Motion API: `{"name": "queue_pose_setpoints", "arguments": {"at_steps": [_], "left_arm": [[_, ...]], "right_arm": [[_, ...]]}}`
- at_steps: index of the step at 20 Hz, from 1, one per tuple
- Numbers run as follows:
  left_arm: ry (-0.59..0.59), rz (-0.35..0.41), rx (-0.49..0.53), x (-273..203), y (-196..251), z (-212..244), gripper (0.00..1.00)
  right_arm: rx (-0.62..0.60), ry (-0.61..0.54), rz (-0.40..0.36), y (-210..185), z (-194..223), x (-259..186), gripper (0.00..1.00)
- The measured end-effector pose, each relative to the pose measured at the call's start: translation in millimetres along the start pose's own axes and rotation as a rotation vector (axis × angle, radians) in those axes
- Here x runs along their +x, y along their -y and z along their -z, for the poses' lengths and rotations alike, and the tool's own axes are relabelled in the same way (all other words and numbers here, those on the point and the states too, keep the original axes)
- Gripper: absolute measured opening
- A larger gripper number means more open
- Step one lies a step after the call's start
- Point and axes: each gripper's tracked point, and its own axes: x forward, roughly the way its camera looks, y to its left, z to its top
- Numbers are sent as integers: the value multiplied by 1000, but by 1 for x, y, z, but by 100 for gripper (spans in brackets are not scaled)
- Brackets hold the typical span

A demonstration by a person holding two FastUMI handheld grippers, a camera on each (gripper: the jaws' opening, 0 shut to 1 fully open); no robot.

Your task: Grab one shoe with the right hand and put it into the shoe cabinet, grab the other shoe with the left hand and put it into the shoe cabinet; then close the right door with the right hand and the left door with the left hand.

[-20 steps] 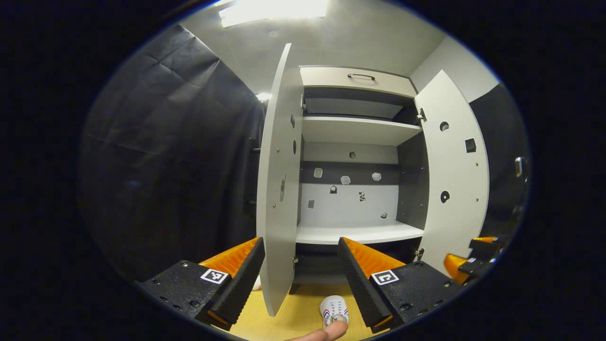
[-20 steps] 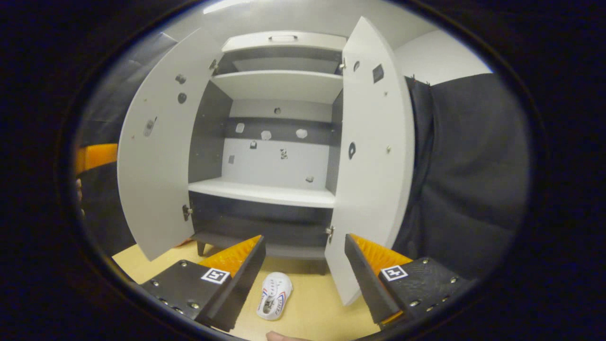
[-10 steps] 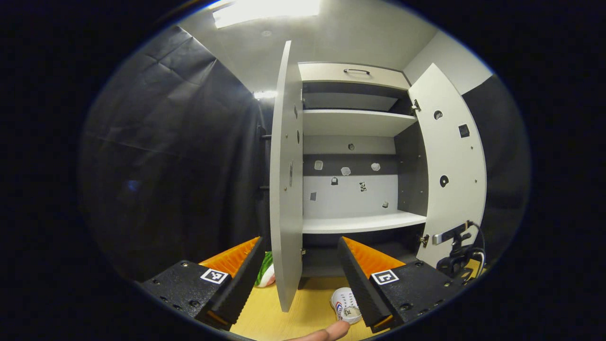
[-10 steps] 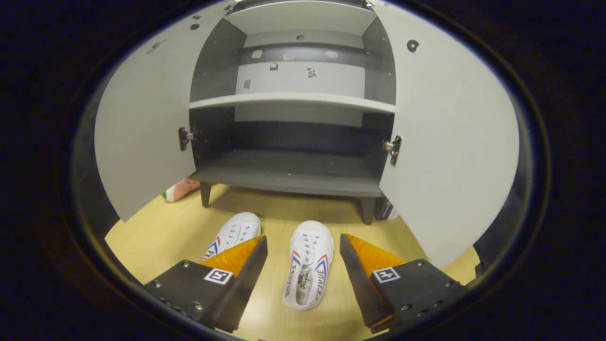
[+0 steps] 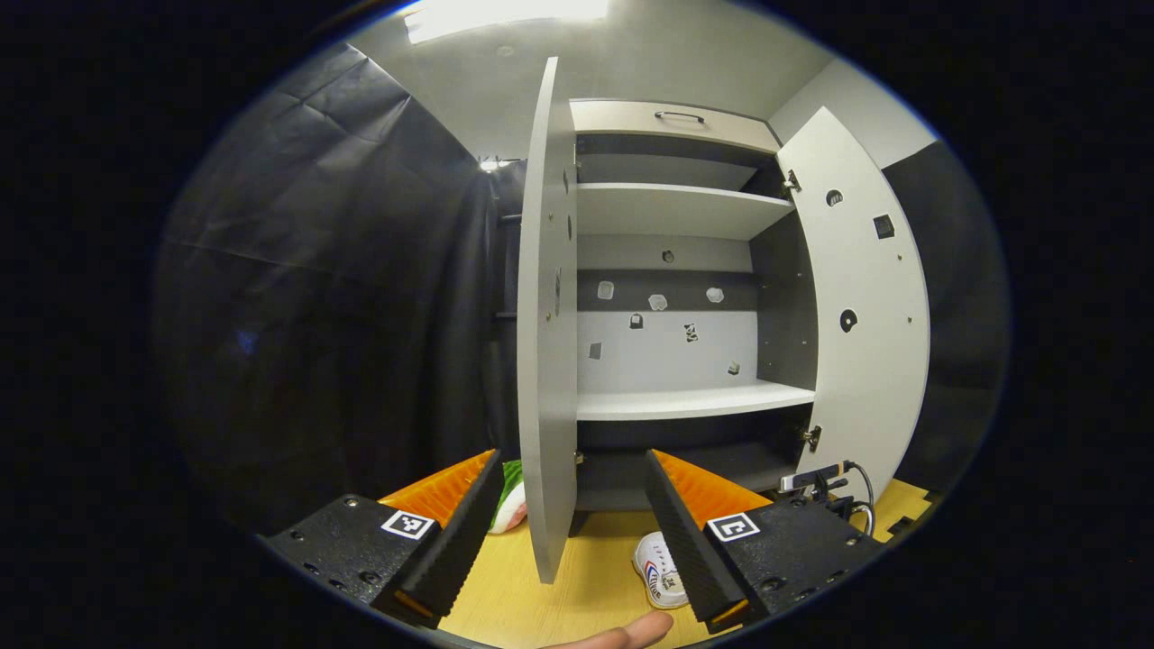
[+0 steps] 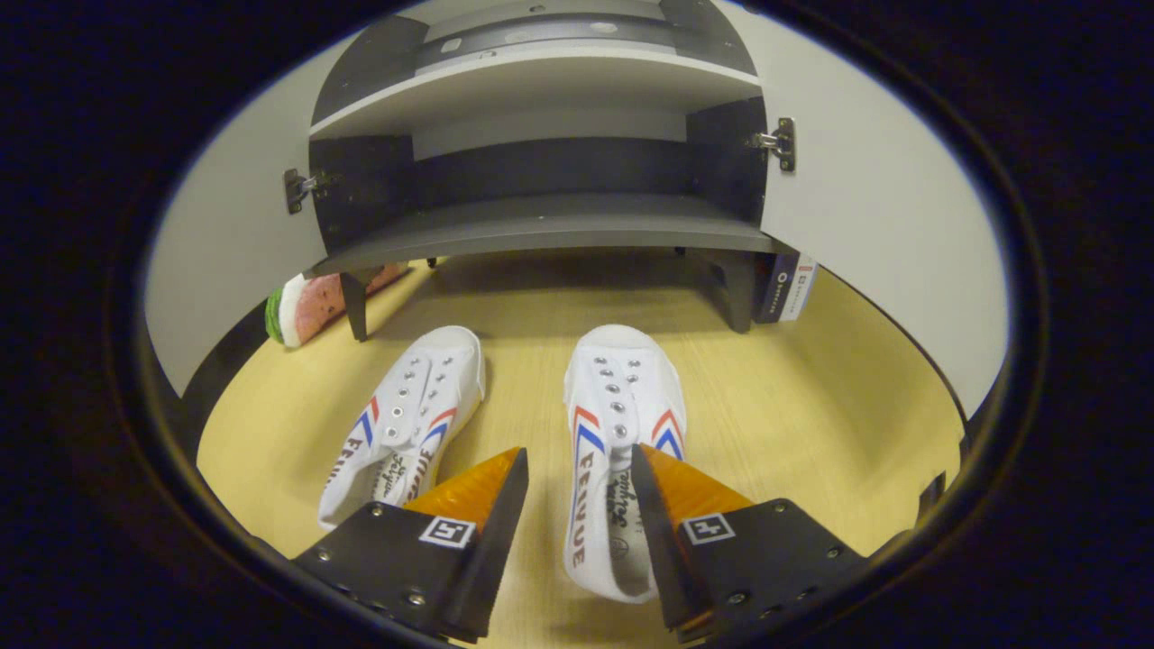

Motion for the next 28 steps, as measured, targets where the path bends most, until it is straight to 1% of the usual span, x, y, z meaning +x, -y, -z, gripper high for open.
{"name": "queue_pose_setpoints", "arguments": {"at_steps": [1,2,3,4,5,6,7,8,9,10,12,16,19,22,23,25,28], "left_arm": [[-5,1,-1,1,1,4,95],[-11,8,-1,1,3,8,95],[-19,16,0,1,6,13,95],[-28,19,2,1,6,17,95],[-34,19,1,2,5,21,95],[-39,19,-3,2,4,23,94],[-48,19,-11,3,4,28,94],[-55,19,-21,4,3,30,89],[-59,18,-26,4,2,33,89],[-62,14,-28,5,0,35,94],[-49,10,-29,4,-5,35,95],[-45,18,-54,1,-5,40,95],[-36,47,-55,-1,1,41,95],[-34,61,-65,3,4,43,95],[-36,64,-63,5,5,45,95],[-43,69,-53,10,7,48,95],[-45,93,-39,17,14,50,95]], "right_arm": [[-6,-2,15,-1,4,3,69],[-7,-14,60,3,15,26,55],[21,27,72,7,-1,10,41],[55,41,64,4,-1,14,27],[98,56,66,7,-3,19,27],[166,57,40,9,-16,-25,19],[206,67,24,7,-10,21,3],[186,59,1,9,-6,25,2],[197,103,-8,11,-10,19,3],[199,144,-18,9,-15,17,3],[203,231,-27,13,-20,3,2],[232,265,-43,13,-18,-16,2],[225,309,-49,16,-34,-32,2],[237,354,-84,15,-58,-54,2],[234,376,-85,16,-69,-62,2],[233,431,-94,16,-93,-81,2],[196,515,-110,14,-138,-113,2]]}}
